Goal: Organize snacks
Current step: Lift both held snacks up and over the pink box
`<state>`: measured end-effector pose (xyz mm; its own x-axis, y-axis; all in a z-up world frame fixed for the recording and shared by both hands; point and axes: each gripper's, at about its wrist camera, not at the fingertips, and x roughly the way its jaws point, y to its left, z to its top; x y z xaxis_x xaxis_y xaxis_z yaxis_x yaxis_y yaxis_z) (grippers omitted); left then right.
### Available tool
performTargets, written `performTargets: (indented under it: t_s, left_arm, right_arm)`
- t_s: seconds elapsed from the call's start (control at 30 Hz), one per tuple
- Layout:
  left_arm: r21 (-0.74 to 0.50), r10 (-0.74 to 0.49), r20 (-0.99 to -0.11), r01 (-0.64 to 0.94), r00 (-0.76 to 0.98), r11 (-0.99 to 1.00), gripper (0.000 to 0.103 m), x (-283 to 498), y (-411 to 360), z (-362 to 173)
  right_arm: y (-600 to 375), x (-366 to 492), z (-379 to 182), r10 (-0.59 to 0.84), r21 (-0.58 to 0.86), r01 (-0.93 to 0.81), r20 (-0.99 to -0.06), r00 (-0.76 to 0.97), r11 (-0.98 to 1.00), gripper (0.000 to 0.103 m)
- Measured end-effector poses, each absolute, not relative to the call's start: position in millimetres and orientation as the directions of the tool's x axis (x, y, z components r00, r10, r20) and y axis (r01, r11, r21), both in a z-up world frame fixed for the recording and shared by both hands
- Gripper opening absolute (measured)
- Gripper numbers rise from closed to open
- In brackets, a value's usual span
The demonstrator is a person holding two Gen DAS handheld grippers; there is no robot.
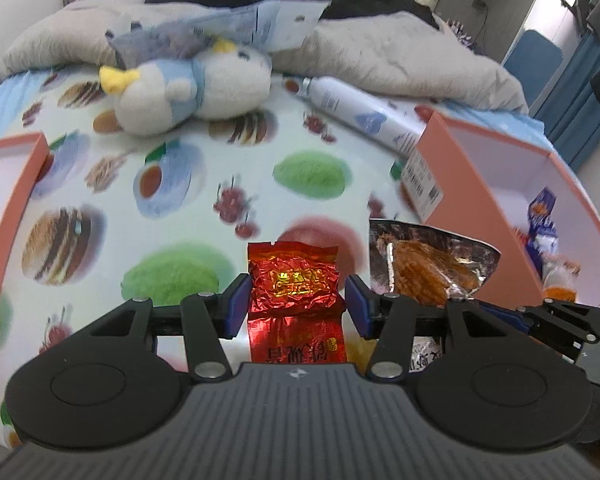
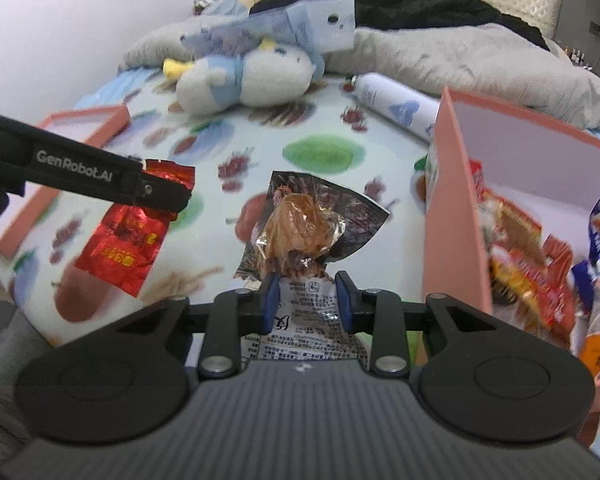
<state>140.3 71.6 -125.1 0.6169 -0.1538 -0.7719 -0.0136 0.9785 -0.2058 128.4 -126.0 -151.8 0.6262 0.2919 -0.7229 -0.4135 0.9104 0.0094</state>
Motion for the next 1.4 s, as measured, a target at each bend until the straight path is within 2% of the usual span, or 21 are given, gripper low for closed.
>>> performTargets:
  t_s: [0.33,0.53,0.8,1.07,1.4]
  left_arm:
    - [-0.227,-0.186,-0.690,0.035,0.700,0.973,0.057,156,63,-52]
    - [-0.206,-0.193,-0.618,0.081,0.762,0.975,0.057,166,46,-5]
    - [-0.229,-0.274,-0.547,0.174,0.791,0.958,0.057,176,5,38]
    - [-0.256,-0.360,-0.542,0.259,0.759,0.931,0.057,195,-56,38]
    - [-0.265,-0.410,-0.630,0.314,0.660,0.912,0.057,230,-128,-16]
  right_arm:
    - [-146,138,-76,0.327,0.028,-0.398,-0.626,0.708,0.917,0.034]
    - [-166,143,-42,0.308,0.015,-0.362,-0.559,0.770,0.932,0.034]
    - [-205,147,-8,0.247,-0.001,-0.281,-0.472,0.846,0.960,0.034]
    - [-258,155,-5,0.153,0.000,-0.172,-0.451,0.879,0.985,0.034]
    - [-317,180,-64,0.062,0.035,-0.051,-0.551,0.832,0.998,0.034]
